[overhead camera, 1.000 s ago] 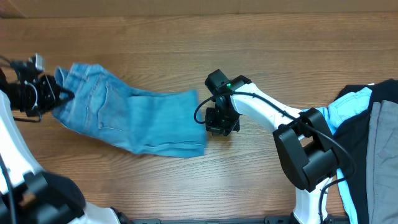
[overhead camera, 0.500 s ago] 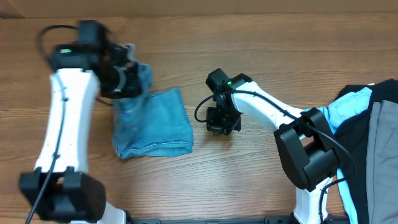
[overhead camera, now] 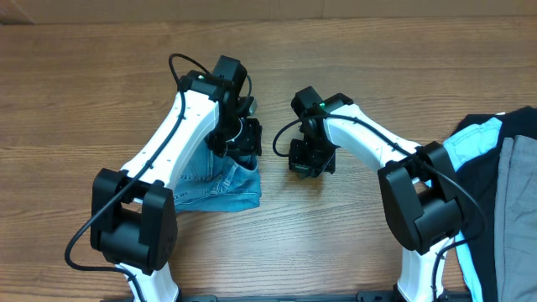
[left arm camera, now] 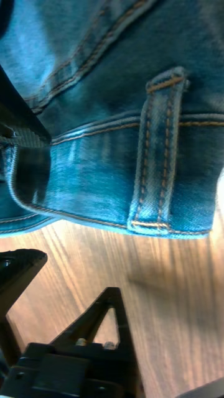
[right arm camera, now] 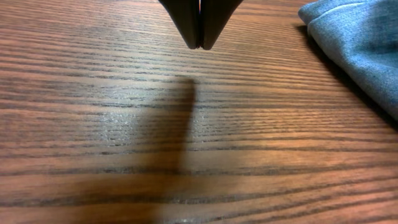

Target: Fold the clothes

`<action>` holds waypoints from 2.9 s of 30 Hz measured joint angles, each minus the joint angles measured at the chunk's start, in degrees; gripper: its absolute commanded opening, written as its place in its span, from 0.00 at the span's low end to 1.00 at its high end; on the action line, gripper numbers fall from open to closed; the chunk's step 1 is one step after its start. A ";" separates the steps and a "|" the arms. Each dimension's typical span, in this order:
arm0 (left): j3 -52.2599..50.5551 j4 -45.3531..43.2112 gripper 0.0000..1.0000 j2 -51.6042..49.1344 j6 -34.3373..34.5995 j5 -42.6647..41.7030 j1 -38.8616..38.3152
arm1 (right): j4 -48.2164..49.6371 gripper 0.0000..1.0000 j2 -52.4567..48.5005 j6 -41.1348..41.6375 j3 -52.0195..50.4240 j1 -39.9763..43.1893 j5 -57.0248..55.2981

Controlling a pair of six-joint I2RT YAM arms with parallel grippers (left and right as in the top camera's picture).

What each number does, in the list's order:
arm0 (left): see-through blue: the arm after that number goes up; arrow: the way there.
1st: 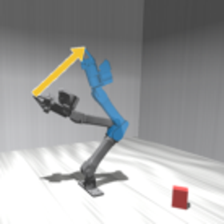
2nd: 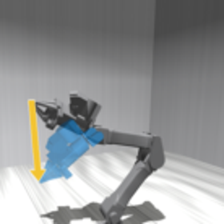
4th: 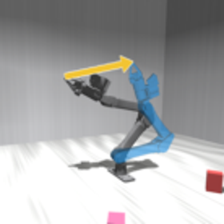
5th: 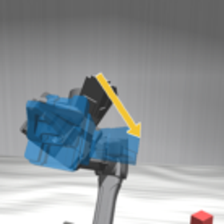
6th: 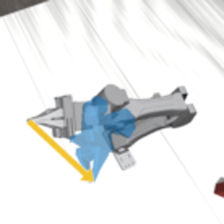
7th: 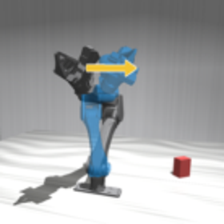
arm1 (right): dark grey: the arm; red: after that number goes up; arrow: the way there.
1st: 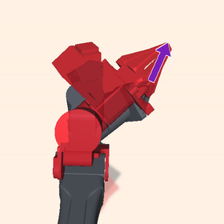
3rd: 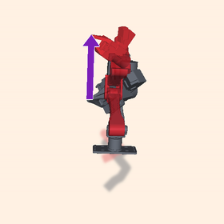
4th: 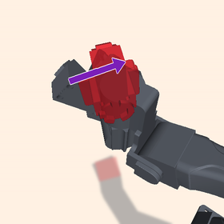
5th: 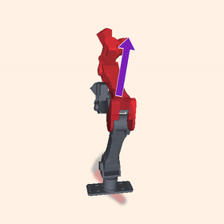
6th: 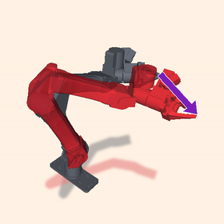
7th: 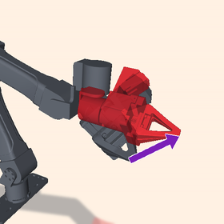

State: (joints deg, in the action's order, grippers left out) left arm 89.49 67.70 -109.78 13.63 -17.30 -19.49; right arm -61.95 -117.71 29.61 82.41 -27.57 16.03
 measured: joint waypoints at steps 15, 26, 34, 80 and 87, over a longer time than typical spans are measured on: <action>34.97 28.02 0.04 1.27 -3.19 7.61 16.79 | 6.51 0.04 12.63 -8.04 6.51 -0.94 3.34; 19.61 20.37 0.04 1.22 -3.54 8.17 18.10 | 19.82 0.04 10.86 -8.94 5.51 -12.87 13.07; -2.03 6.86 0.04 0.94 -3.52 8.15 18.10 | 11.17 0.04 1.49 1.44 -2.21 -12.31 8.02; -20.20 -0.31 0.08 2.86 -13.14 -8.52 21.81 | 15.76 0.04 6.69 -1.51 -10.60 -7.45 13.77; -4.17 0.28 0.42 6.80 -12.61 -5.60 21.81 | 21.75 0.04 13.09 -5.68 -3.21 -7.02 16.41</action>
State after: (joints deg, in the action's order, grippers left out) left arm 85.32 67.99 -102.98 1.02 -22.90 2.33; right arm -40.21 -104.62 23.92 79.20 -34.59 32.45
